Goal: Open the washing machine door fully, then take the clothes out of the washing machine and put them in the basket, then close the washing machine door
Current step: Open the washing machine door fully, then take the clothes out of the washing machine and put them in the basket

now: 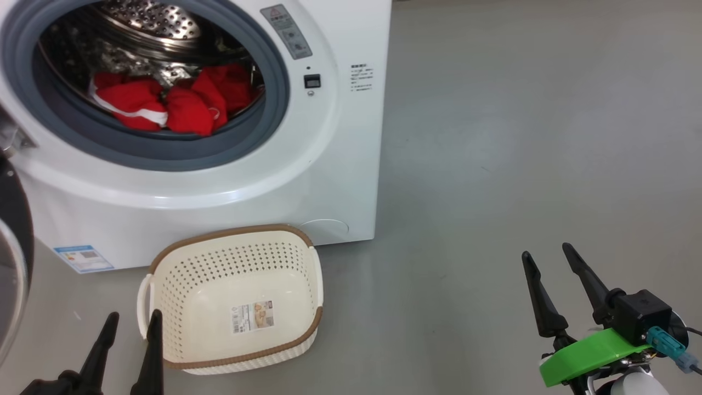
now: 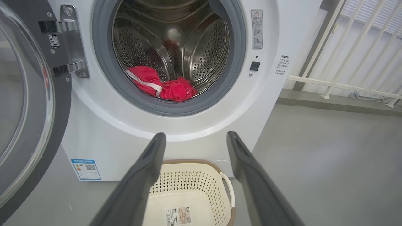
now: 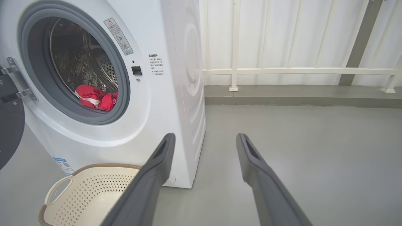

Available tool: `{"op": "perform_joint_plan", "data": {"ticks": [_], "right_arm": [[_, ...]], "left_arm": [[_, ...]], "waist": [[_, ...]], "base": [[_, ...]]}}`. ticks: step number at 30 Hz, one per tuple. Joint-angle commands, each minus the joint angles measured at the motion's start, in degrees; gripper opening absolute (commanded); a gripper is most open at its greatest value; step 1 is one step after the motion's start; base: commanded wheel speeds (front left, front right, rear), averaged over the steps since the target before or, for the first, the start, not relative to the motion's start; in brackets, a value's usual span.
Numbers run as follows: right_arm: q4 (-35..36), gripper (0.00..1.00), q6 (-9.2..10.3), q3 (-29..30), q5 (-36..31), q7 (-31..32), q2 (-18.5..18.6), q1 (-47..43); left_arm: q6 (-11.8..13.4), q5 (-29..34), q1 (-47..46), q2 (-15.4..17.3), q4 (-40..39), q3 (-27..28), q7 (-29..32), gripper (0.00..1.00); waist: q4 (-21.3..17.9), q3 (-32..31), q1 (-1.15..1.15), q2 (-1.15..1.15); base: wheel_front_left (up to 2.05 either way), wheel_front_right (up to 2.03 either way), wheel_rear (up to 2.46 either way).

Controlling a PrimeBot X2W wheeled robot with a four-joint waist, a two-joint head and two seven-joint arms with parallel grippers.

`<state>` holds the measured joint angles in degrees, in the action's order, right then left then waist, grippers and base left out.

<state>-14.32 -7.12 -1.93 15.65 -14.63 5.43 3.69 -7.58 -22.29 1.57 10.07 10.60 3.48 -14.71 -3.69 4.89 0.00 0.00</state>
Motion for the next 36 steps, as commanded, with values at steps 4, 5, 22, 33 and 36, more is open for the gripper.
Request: {"op": "perform_joint_plan", "data": {"ticks": [4, 5, 22, 33, 36], "right_arm": [[1.86, 1.0, -0.36, -0.43, 0.12, -0.37, 0.56, -0.25], [1.89, 1.0, -0.36, -0.29, 0.1, -0.37, 0.57, -0.28], [1.89, 1.0, -0.36, 0.64, -0.11, -0.37, 0.42, -0.18], [2.15, 1.0, -0.36, 0.4, -0.23, -0.37, 0.08, -0.04], [2.26, 1.0, -0.36, 0.32, -0.22, -0.37, -0.01, 0.03]], "left_arm": [[0.09, -0.18, -0.19, 1.38, -1.71, 1.52, -0.29, 1.0], [0.09, -0.19, -0.19, 1.36, -1.75, 1.51, -0.29, 1.0], [0.09, 0.32, -0.54, 1.32, -2.79, 1.46, -0.29, 1.0], [0.09, -0.24, -1.2, 1.54, -2.58, 1.65, -0.29, 1.0], [0.09, -0.36, -1.54, 1.75, -2.69, 1.48, -0.29, 1.0]], "waist": [[-1.06, 0.11, 0.0, 0.0], [-1.13, 0.11, 0.0, 0.0], [-0.85, -0.28, 0.0, 0.0], [-0.76, -0.08, 0.0, 0.0], [-0.68, 0.24, 0.0, 0.0]], "base": [[0.0, 0.0, 0.0], [0.0, 0.0, 0.0], [0.0, 0.0, 0.0], [0.21, -0.43, 0.22], [0.8, -1.33, 0.54]]}}
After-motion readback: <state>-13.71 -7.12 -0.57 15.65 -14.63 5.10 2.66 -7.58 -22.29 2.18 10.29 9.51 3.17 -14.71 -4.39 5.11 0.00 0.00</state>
